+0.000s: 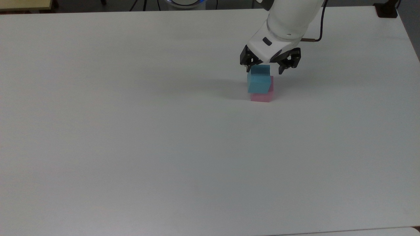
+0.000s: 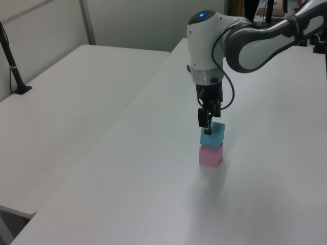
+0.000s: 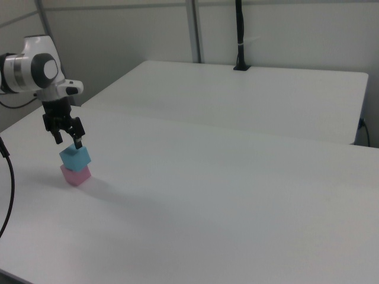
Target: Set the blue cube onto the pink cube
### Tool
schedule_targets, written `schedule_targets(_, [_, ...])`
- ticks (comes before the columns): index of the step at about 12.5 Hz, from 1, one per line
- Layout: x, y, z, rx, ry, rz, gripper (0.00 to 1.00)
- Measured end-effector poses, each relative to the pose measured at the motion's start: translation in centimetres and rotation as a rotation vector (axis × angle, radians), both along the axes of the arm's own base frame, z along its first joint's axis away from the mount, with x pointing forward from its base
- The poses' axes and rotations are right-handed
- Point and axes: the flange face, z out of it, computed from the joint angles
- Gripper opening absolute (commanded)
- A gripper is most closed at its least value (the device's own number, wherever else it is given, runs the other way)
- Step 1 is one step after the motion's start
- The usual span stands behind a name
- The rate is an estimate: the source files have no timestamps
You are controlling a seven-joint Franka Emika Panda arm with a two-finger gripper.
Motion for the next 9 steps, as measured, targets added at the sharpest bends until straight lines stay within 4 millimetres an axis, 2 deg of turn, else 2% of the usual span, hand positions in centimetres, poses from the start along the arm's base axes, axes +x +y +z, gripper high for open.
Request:
schedule_targets(1, [0.1, -0.4, 1.6, 0.007, -0.023, -0.014, 1.00])
schedule_targets(2, [-0.2, -1.6, 4.1, 0.012, -0.030, -0.044, 1.00])
schedule_targets(4, [-1.7, -5.4, 10.0, -0.003, -0.022, -0.105, 1.00])
schedule_targets(6, [-3.7, -10.2, 14.9, -0.034, -0.017, -0.181, 1.00])
schedule_targets(7, [-4.1, -12.8, 16.6, -0.040, -0.026, -0.214, 1.00])
schedule_targets(9, [-4.3, -18.0, 18.4, -0.034, -0.042, -0.201, 1.00])
